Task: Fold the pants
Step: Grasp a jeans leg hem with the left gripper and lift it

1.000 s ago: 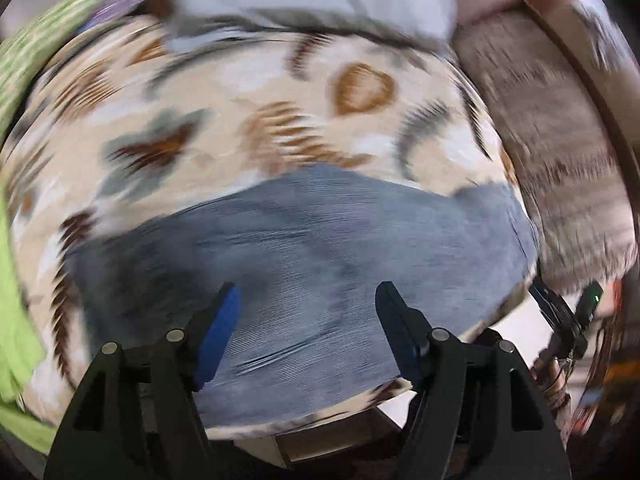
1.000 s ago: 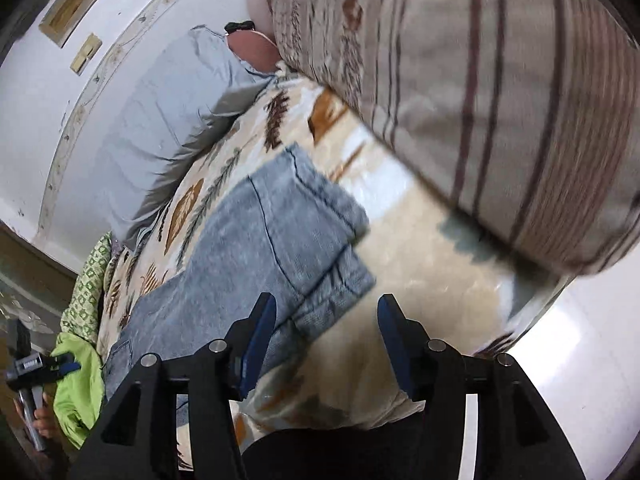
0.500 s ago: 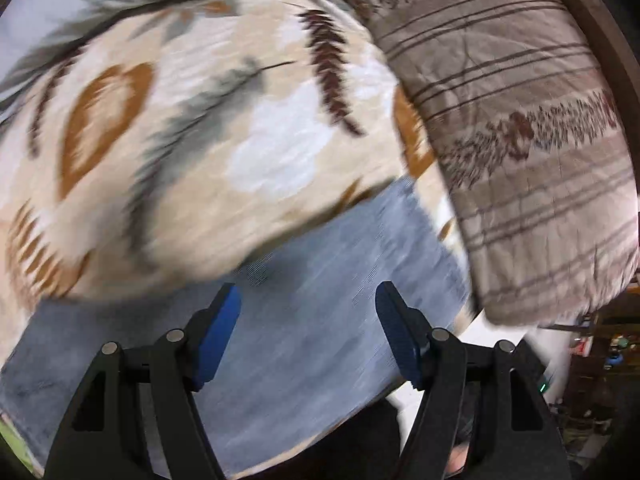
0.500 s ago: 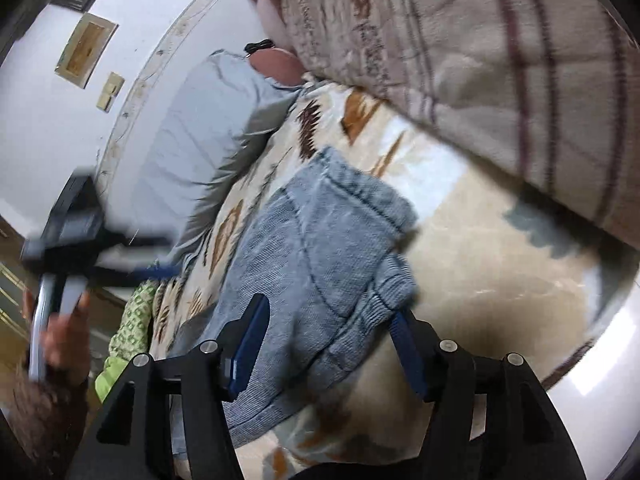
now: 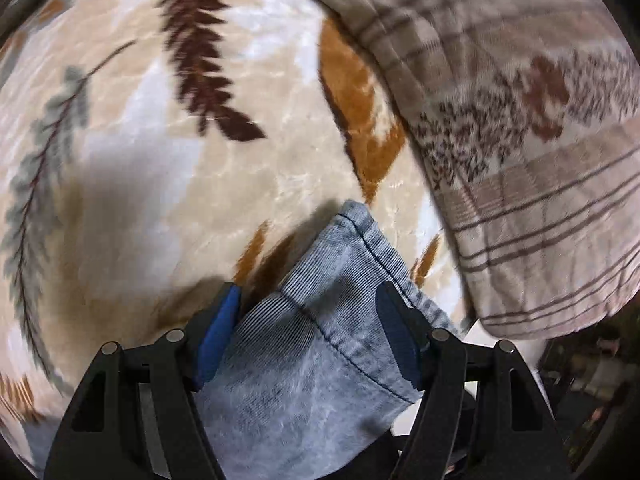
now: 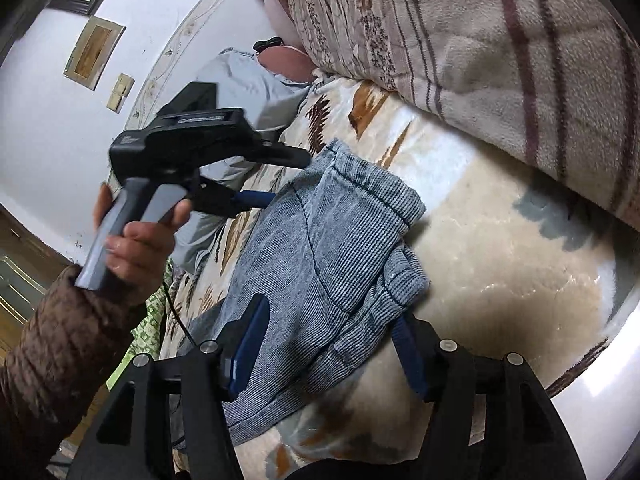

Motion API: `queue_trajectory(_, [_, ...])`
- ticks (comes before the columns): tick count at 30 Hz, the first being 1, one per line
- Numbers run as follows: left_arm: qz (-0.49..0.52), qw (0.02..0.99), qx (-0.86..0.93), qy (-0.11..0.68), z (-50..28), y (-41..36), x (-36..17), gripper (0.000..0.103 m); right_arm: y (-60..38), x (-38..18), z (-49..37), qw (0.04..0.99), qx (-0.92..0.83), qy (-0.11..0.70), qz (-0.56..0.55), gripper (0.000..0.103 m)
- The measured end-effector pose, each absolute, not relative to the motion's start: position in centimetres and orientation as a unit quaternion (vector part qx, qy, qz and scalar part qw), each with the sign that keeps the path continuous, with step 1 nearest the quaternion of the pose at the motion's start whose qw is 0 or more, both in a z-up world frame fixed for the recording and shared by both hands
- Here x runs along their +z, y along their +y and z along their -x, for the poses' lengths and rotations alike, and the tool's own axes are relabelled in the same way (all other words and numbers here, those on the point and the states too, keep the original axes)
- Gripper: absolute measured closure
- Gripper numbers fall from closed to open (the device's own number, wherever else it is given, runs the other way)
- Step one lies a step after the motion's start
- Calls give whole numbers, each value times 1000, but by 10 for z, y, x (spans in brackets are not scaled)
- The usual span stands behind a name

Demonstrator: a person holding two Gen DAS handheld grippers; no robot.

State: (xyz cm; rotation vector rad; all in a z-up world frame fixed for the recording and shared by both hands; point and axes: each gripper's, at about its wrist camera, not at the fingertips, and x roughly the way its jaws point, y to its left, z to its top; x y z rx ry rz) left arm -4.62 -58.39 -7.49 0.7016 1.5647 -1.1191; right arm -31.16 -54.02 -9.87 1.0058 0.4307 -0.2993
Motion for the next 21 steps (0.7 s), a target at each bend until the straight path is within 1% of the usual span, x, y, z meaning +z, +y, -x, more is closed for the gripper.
queue_trajectory(3, [-329,505,-482,636,55,-591,-82,33,-539,-99,311,846,-138,196,-477,40])
queue_trajectory(5, [-340,493,-498,627,61,-593,-83,25,-540,-99,309,847,-132,190,-479,40])
queue_trajectory(8, [-355,476,-524,611,74,-592,-82,24,-542,-100,304,849,-130,185,-478,42])
queue_trajectory(9, [-359,473,-530,605,78,-593,-82,24,-543,-101,304,849,-129,182,-479,44])
queue_trajectory(11, [-362,472,-545,591,87,-590,-81,24,-546,-101,303,847,-136,182,-480,53])
queue_trajectory(12, [-360,473,-551,585,91,-589,-81,24,-547,-101,302,847,-138,184,-480,60])
queue_trajectory(13, [-358,472,-559,580,95,-588,-81,31,-548,-102,301,845,-141,185,-482,65])
queue_trajectory(14, [-357,473,-562,577,97,-587,-81,40,-549,-103,301,844,-142,187,-483,67])
queue_trajectory(15, [-359,477,-562,573,99,-586,-81,43,-549,-103,300,843,-145,190,-481,71])
queue_trajectory(16, [-361,481,-562,568,102,-583,-80,50,-550,-103,299,843,-148,194,-479,75])
queue_trajectory(17, [-361,485,-563,564,103,-581,-79,60,-550,-102,298,844,-149,196,-477,76])
queue_trajectory(18, [-358,484,-565,564,104,-579,-78,65,-550,-101,297,844,-151,200,-474,78])
queue_trajectory(19, [-356,489,-564,562,104,-577,-76,75,-550,-100,297,845,-153,202,-471,79])
queue_trajectory(20, [-355,495,-563,559,108,-572,-73,82,-550,-98,296,847,-154,205,-466,80])
queue_trajectory(21, [-354,501,-564,553,111,-569,-70,84,-550,-97,296,848,-154,206,-464,81])
